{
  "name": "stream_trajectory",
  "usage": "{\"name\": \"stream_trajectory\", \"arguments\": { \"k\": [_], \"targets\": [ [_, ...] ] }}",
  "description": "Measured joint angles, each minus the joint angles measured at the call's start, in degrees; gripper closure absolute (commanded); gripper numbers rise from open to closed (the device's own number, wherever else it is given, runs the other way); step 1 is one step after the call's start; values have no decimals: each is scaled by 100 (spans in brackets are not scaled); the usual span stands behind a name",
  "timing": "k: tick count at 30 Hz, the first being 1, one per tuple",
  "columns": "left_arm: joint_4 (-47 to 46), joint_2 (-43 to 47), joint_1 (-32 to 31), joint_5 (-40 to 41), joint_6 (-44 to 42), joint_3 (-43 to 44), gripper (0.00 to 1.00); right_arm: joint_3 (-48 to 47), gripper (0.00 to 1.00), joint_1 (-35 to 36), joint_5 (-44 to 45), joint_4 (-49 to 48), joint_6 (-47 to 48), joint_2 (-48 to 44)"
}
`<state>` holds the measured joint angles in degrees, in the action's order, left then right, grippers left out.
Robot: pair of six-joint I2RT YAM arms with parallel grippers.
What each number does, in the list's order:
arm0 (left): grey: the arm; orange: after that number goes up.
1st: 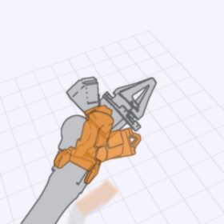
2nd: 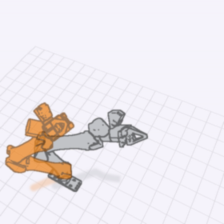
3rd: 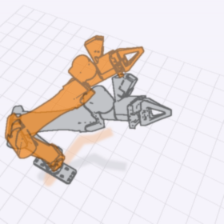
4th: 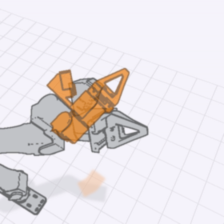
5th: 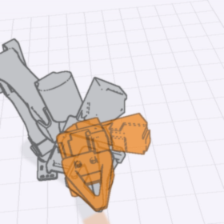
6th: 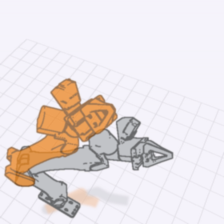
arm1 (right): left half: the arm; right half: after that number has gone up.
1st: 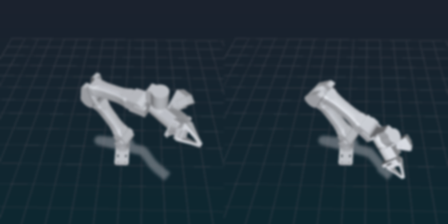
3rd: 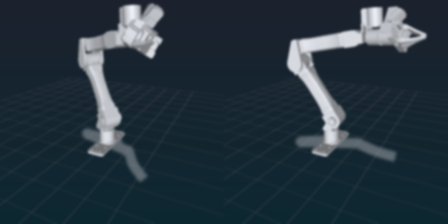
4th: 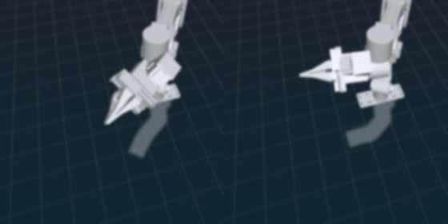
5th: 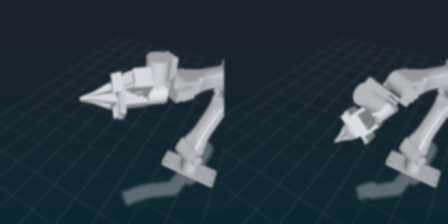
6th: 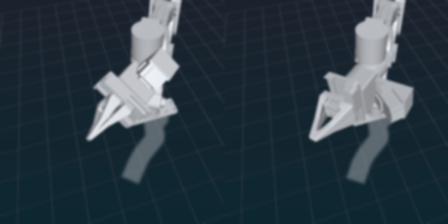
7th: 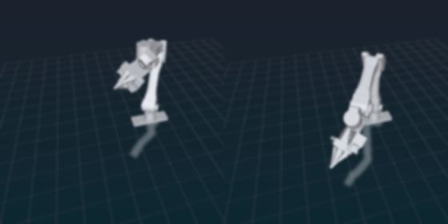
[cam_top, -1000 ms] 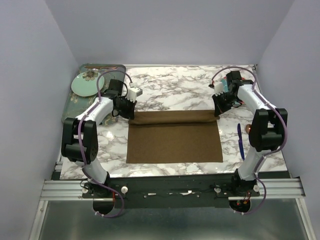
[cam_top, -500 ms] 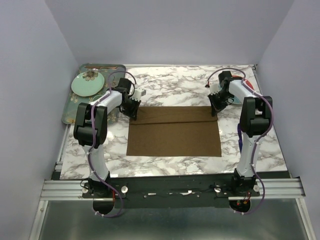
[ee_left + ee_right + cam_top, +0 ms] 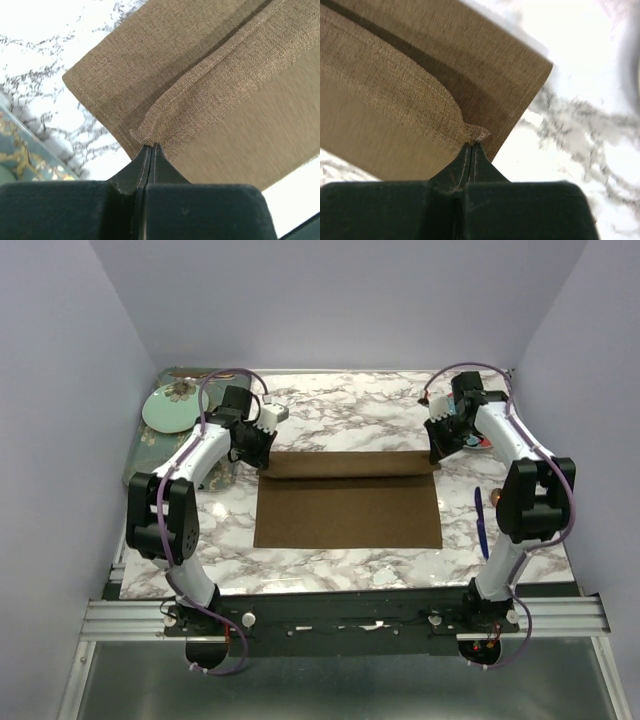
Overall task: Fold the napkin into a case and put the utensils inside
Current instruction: Fold and flatten the napkin at the center of the board.
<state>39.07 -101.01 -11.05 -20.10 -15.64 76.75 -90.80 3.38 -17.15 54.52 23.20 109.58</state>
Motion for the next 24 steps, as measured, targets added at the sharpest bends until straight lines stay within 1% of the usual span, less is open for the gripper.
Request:
{"name": "stream_trajectory", "arguments": {
  "k": [1, 4, 11, 17, 24],
  "targets": [
    [44, 190, 2, -33, -46, -85, 100, 223, 99, 0, -26, -20, 33, -269],
    [61, 514, 4, -138, -133, -391, 100, 730, 99, 2, -70, 11, 96, -647],
    [138, 890, -35, -308, -175, -1416, 100, 1749, 99, 81, -146, 46, 111, -706],
    [33, 914, -98, -299, -136, -1928, 100, 2081, 99, 212, -125, -22, 85, -671],
    [-243, 809, -129, -284, 33, -1978, 100, 2041, 99, 214, 66, -199, 85, -332]
  ]
}}
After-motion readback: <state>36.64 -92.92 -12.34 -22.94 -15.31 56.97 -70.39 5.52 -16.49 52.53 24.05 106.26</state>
